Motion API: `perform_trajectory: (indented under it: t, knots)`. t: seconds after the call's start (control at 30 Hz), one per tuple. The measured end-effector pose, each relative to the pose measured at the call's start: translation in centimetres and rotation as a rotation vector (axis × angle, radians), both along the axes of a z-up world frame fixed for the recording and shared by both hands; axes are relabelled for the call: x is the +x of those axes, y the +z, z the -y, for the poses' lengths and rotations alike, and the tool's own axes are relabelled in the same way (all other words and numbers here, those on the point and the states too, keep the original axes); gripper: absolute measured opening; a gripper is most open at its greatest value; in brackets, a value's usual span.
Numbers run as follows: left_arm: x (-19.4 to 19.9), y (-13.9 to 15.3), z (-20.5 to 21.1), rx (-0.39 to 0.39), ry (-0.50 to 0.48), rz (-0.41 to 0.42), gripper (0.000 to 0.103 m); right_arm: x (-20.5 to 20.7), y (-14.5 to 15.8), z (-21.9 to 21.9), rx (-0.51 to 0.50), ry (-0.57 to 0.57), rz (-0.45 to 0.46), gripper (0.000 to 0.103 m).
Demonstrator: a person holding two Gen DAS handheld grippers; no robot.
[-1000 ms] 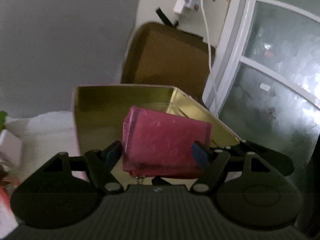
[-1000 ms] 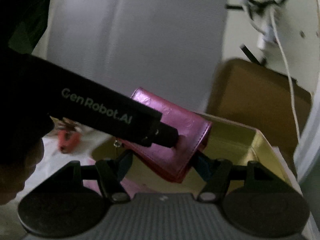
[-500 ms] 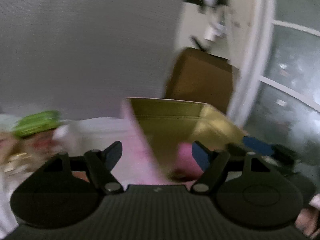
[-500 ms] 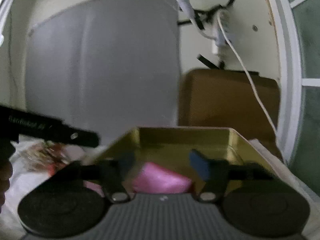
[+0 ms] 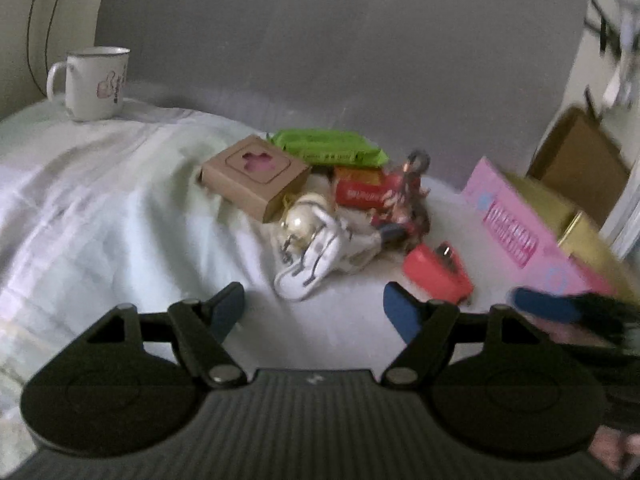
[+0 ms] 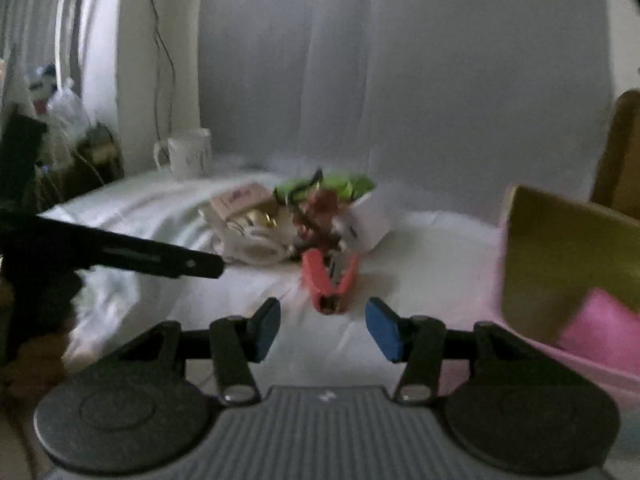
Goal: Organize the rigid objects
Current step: 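Grasp the red stapler with the right gripper, then carry the red stapler into the pink tin and open the right gripper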
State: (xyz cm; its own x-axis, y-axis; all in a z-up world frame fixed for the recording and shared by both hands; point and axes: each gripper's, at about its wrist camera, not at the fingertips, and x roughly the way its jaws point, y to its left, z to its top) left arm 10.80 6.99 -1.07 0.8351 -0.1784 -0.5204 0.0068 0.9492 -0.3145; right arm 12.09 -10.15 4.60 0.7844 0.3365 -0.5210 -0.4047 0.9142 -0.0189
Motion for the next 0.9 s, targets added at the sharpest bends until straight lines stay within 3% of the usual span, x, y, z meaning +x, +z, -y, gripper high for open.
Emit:
perform_trajectory:
  t: [0.13,0.23,0.3,0.37,0.43,0.57,0.73,0.9]
  knots:
    - [0.4,-0.4,-0.6,-0.094,-0.007,-0.006,0.078,3.4,-0.6,-2.1,-0.072,-0.025,-0.033,0.057]
    - [-0.1,-0.3,-0.5,-0.107,-0.017,-0.004,0.078,5.0,-1.4,-3.1,-0.106,-0.037,-0.072,0.057]
    - [-0.2,-0.3,-0.2,-0.105,-0.038,0.001,0.077,5.5,-2.0,-3.6,-0.111,-0.037,-0.076,0.054]
    - [-0.3,-0.3,0.0,-0.114,-0.071,0.007,0.077,5.7,-2.0,-3.9,-0.107,-0.032,-0.082,0.039]
    - [-0.2,-0.4,0.2,-0.144,-0.129,0.005,0.077,5.1,-1.9,-3.9,-0.097,-0.017,-0.092,0.038]
    - [-0.3,-0.7,1.5,-0.247,-0.358,-0.043,0.077,1.9,-1.9,-3.4,-0.105,0.029,-0.087,0.038]
    - [-2.3,-0.1,5.5,-0.149,-0.541,-0.033,0.077,-3.3,-1.9,-1.5,-0.094,0.066,-0.082,0.038]
    - [-3.9,-0.7,9.3,-0.126,-0.611,-0.078,0.075,-6.9,-1.9,1.7,0.054,0.033,-0.112,0.037]
